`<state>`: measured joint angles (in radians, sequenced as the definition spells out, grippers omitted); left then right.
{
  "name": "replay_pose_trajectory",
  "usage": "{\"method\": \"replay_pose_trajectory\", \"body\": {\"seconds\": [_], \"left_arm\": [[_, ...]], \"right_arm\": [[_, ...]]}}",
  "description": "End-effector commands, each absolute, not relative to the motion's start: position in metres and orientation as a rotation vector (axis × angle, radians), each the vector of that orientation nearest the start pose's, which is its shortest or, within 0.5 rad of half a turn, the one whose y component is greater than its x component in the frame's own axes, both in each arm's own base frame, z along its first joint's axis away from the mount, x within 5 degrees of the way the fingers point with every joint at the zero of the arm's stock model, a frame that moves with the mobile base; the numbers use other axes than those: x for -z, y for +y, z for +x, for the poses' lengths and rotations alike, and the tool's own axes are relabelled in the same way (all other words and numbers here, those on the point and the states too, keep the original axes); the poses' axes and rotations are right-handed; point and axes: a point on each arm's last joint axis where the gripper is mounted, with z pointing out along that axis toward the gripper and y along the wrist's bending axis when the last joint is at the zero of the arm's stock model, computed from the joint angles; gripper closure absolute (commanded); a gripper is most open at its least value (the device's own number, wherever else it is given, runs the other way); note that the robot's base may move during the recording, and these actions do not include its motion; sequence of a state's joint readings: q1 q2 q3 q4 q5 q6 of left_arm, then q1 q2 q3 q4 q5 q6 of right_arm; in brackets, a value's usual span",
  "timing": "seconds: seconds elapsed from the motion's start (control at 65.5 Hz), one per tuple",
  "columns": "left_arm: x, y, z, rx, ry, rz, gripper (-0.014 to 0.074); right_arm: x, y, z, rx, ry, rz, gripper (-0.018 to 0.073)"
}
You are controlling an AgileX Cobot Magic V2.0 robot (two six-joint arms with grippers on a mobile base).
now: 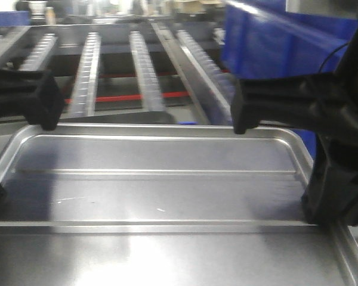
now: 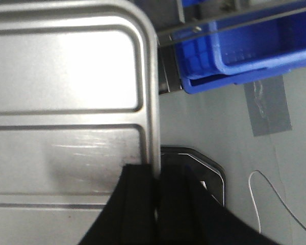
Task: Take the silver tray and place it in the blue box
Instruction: 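Hold the tray level in both grippers while the base turns to the blue bin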
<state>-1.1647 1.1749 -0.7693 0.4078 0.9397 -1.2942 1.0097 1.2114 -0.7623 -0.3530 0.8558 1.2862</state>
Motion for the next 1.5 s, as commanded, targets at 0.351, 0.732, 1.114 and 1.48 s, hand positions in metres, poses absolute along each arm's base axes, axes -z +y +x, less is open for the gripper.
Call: {"method": "replay_pose_trajectory", "body": {"seconds": [0.351, 0.732, 1.114, 1.48], "left_arm": [[-0.2719, -0.1742, 0.1070, 0.281, 2.636, 0.088, 0.0602], [-0.2719, -0.1742, 0.1070, 0.281, 2.636, 0.088, 0.0603], [-0.2719, -0.1742, 0.1070, 0.281, 2.636, 0.088, 0.0603], [-0.2719, -0.1742, 0.1070, 0.281, 2.636, 0.088, 0.0603]], "right_arm": [[-0.2652, 0.1660, 0.1353, -0.312, 2.641, 0.102, 0.0501], [-0.2652, 0.1660, 0.1353, -0.312, 2.641, 0.102, 0.0501], [-0.2652, 0.1660, 0.1353, -0.312, 2.641, 0.102, 0.0501], [-0.2652, 0.1660, 0.1353, -0.312, 2.641, 0.102, 0.0501]]}}
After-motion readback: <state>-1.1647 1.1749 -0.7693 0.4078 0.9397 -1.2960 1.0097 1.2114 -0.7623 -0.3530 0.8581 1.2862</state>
